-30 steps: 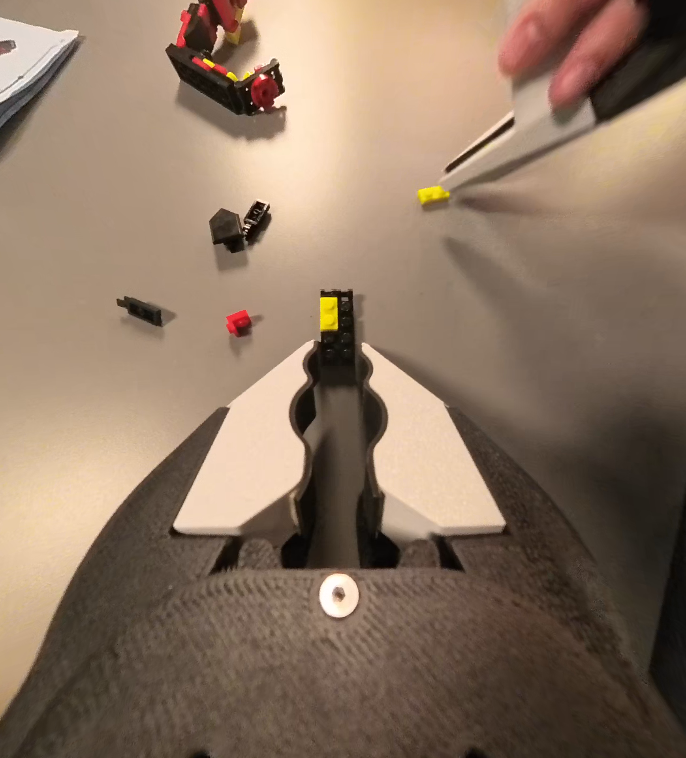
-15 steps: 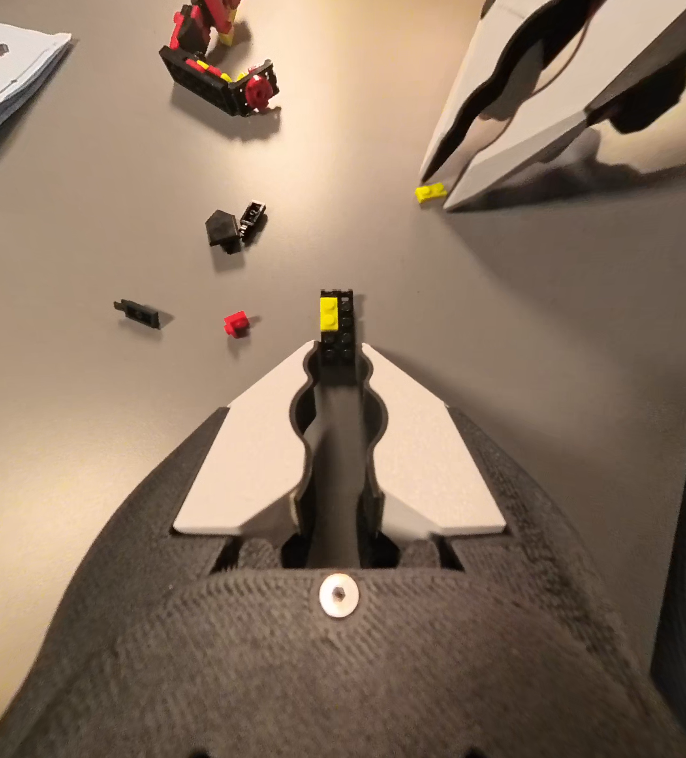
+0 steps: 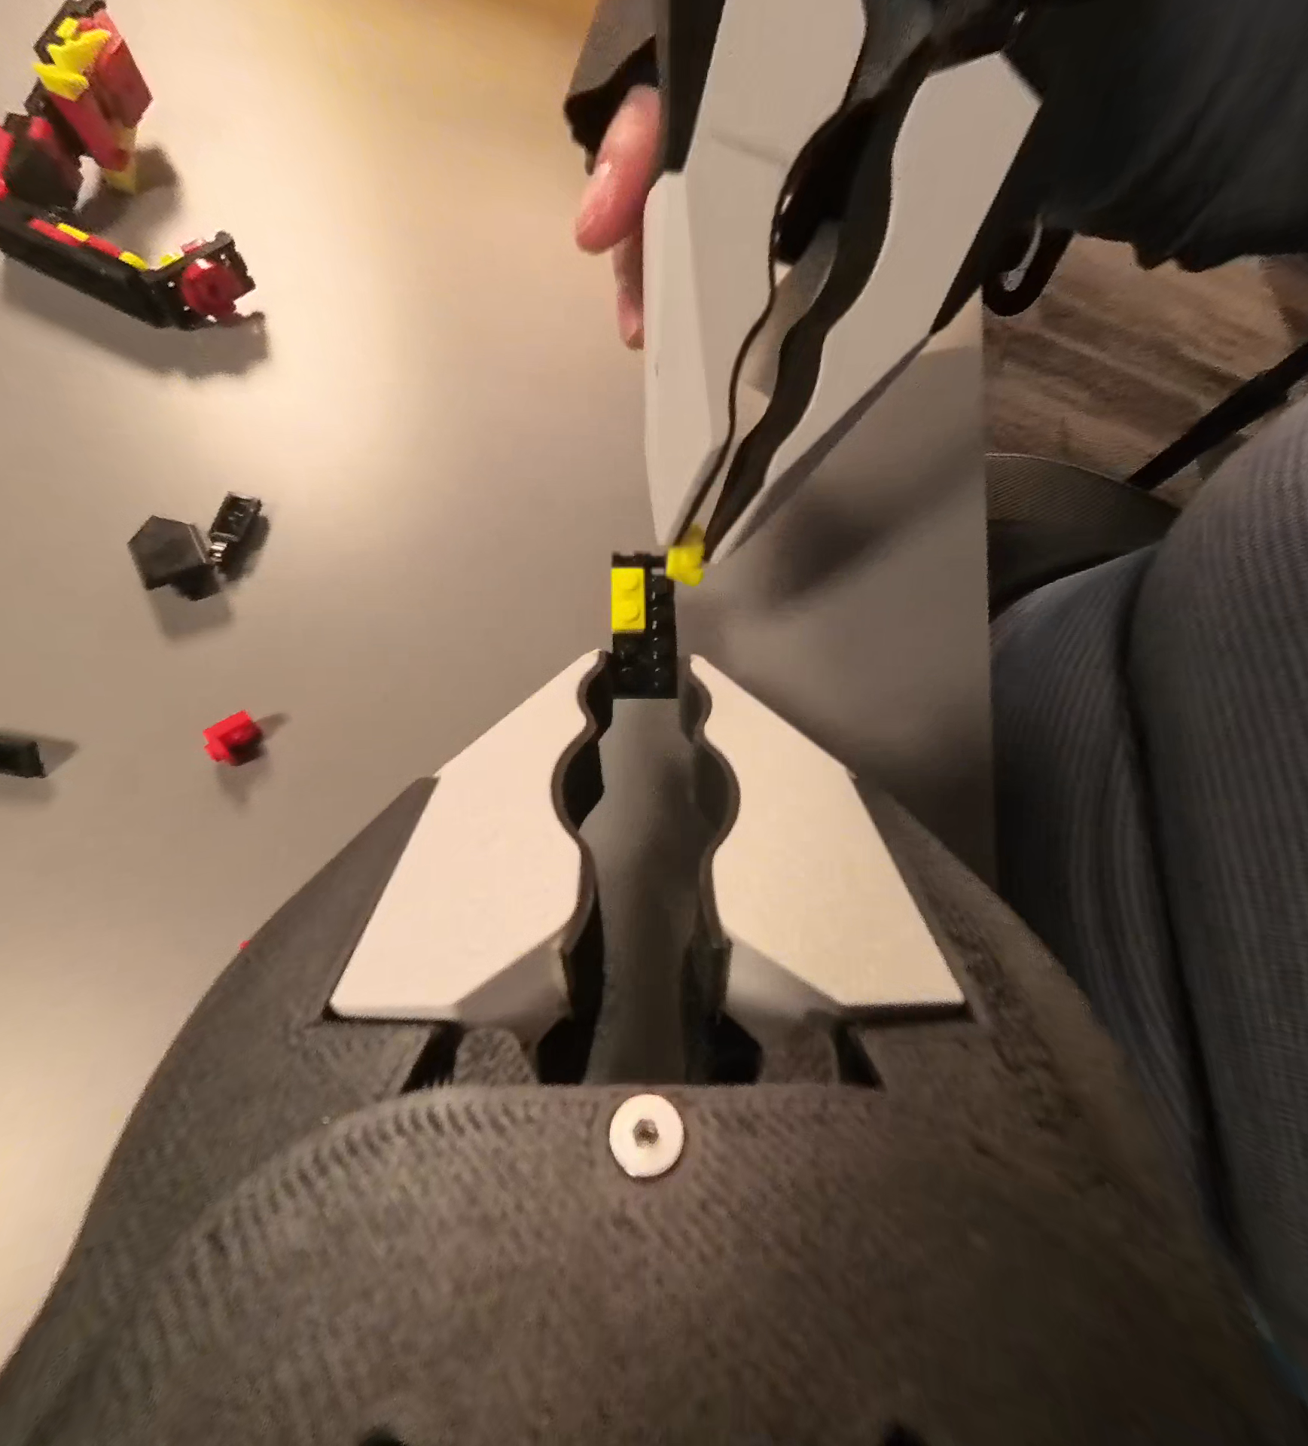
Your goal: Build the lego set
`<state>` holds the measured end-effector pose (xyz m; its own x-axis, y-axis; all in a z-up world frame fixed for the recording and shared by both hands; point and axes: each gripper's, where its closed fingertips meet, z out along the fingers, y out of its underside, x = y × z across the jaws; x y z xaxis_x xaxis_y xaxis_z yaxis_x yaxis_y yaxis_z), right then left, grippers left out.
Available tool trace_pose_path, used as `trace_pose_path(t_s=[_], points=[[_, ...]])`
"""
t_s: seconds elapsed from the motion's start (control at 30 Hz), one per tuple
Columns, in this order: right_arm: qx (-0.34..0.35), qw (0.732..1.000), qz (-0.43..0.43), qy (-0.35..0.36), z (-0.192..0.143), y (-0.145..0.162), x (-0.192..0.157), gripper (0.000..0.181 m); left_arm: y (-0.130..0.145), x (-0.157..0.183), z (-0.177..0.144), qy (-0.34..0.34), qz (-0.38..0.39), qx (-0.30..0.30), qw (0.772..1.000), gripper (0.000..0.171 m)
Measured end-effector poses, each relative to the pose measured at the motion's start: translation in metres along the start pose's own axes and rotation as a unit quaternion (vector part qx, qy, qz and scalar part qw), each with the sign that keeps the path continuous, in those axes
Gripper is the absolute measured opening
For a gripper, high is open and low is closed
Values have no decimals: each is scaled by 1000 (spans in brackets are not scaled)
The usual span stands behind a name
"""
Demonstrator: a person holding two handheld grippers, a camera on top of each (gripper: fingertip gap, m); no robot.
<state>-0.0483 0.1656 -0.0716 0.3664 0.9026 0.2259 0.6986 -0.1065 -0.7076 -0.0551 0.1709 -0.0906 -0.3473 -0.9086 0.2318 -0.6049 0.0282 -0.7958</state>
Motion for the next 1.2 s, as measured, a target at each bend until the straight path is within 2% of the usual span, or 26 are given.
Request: trace_pose_path(t_s=[0.1, 0.7, 0.83, 0.9, 1.0, 1.1, 1.2], points=[[-1, 1000, -4, -21, 4, -3, -3, 5, -2, 3, -1, 5, 0, 2, 1000, 15], [-27, 998, -40, -33, 3, -1, -4, 9, -6, 10, 1, 12, 3, 0, 1000, 15], [-22, 998, -51, -6, 1, -4, 0, 33, -6, 4, -1, -3, -9, -1, 1000, 15], [-24, 995, -83, 42, 1, -5, 6, 39, -8, -3, -4, -18, -30, 4, 999, 15], [-51, 968, -195, 149, 3, -5, 15, 38, -14, -13, -11, -28, -78, 25, 996, 15], [-90, 918, -296, 247, 5, -4, 25, 30, -16, -19, -15, -30, -98, 33, 994, 15], [-112, 884, -342, 298, 7, -4, 32, 29, -17, -17, -14, -19, -107, 34, 994, 15]])
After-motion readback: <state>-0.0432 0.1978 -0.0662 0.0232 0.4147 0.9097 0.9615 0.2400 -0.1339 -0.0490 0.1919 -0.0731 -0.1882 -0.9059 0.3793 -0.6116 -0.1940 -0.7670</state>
